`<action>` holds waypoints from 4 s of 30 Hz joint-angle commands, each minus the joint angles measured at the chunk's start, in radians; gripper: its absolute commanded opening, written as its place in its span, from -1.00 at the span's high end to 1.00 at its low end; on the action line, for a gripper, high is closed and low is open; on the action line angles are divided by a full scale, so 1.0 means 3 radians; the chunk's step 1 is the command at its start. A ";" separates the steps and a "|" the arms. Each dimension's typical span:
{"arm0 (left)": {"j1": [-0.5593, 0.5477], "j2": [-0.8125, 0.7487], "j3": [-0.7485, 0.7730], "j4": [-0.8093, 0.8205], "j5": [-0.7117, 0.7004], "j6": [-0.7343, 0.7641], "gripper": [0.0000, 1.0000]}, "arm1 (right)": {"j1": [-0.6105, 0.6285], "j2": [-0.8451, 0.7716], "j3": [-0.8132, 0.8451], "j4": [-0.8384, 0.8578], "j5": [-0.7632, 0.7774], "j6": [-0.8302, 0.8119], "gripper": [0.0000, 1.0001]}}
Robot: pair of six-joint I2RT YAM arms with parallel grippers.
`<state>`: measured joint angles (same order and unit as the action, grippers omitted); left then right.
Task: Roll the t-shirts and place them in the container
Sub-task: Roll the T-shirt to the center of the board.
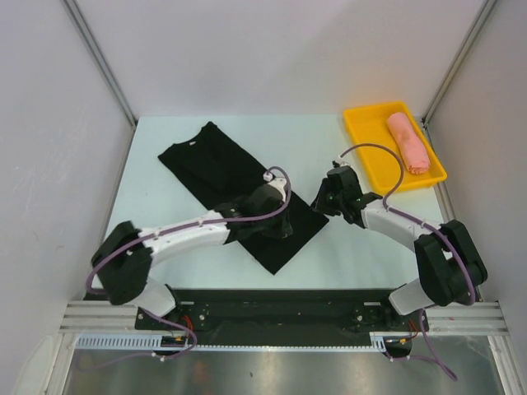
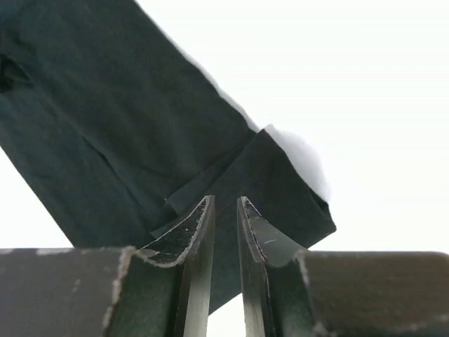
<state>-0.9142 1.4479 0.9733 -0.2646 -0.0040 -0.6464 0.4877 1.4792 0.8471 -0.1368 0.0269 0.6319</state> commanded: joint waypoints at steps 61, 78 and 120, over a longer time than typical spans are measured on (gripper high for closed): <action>-0.0128 0.0052 -0.1147 0.0667 -0.0411 -0.0259 0.62 | -0.0291 0.0213 -0.0461 0.0773 -0.0483 0.0246 0.51; -0.0225 -0.0337 -0.1107 0.0381 -0.0575 -0.0233 0.50 | -0.0011 -0.0144 -0.0287 0.0471 -0.0320 0.0281 0.49; -0.1176 0.0317 -0.0028 -0.0534 -0.1209 0.0186 -0.04 | -0.0255 -0.0666 -0.0696 -0.0076 -0.0176 0.0312 0.28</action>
<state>-1.2423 1.5051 0.9089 -0.3603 -0.3046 -0.6189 0.4362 1.2850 0.6727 -0.1677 0.0277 0.7475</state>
